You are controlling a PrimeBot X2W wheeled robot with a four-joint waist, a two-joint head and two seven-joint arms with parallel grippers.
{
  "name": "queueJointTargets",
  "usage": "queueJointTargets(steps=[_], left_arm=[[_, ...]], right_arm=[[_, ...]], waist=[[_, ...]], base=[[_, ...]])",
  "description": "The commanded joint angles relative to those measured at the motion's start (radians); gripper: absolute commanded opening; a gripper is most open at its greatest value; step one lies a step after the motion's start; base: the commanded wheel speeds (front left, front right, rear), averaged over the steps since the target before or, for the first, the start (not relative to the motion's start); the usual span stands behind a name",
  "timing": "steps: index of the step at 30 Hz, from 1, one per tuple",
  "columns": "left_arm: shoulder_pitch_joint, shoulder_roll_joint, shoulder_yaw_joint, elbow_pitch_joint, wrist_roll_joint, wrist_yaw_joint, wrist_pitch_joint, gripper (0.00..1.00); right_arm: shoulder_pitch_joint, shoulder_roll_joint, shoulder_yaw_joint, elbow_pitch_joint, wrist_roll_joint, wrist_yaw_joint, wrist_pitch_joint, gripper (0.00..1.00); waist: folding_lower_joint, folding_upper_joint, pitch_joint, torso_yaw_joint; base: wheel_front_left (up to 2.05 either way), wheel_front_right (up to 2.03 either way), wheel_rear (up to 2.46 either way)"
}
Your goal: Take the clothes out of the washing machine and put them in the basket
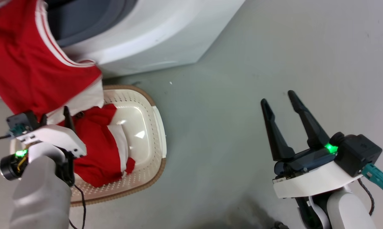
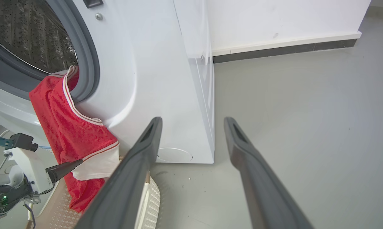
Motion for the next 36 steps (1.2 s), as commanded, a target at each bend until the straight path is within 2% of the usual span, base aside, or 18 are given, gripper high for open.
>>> queueJointTargets(steps=[1,14,23,27,28,36], left_arm=[[0.054,-0.020,0.004,-0.056,0.020,0.004,-0.007,1.00],[0.289,-0.113,0.009,-0.392,0.161,0.015,-0.005,1.00],[0.354,-0.136,0.010,-0.559,0.235,0.016,-0.005,1.00],[0.323,-0.126,-0.004,-0.526,0.244,-0.011,-0.005,1.00],[0.270,-0.112,-0.021,-0.461,0.242,-0.033,0.007,1.00],[0.119,-0.046,-0.043,-0.286,0.216,-0.072,0.164,1.00]], right_arm=[[0.009,0.002,-0.014,-0.005,-0.016,-0.001,0.005,1.00],[0.088,0.002,-0.051,-0.044,-0.083,-0.001,0.082,1.00],[0.132,0.002,-0.058,-0.079,-0.098,-0.001,0.124,1.00],[0.151,0.002,-0.054,-0.090,-0.096,-0.001,0.134,1.00],[0.164,0.002,-0.049,-0.096,-0.090,-0.001,0.140,1.00],[0.164,0.002,-0.033,-0.098,-0.069,-0.001,0.130,1.00]], waist=[[-0.0001,0.0000,-0.068,0.029],[-0.0001,0.0000,-0.273,0.102],[-0.0001,0.0000,-0.356,0.128],[-0.0001,0.0000,-0.375,0.129],[-0.0001,0.0000,-0.378,0.124],[-0.0001,0.0000,-0.332,0.081]], base=[[0.00,0.00,0.00],[0.00,0.00,0.00],[0.00,0.00,0.00],[0.00,0.00,0.00],[0.00,0.00,0.00],[0.00,0.00,0.00]])
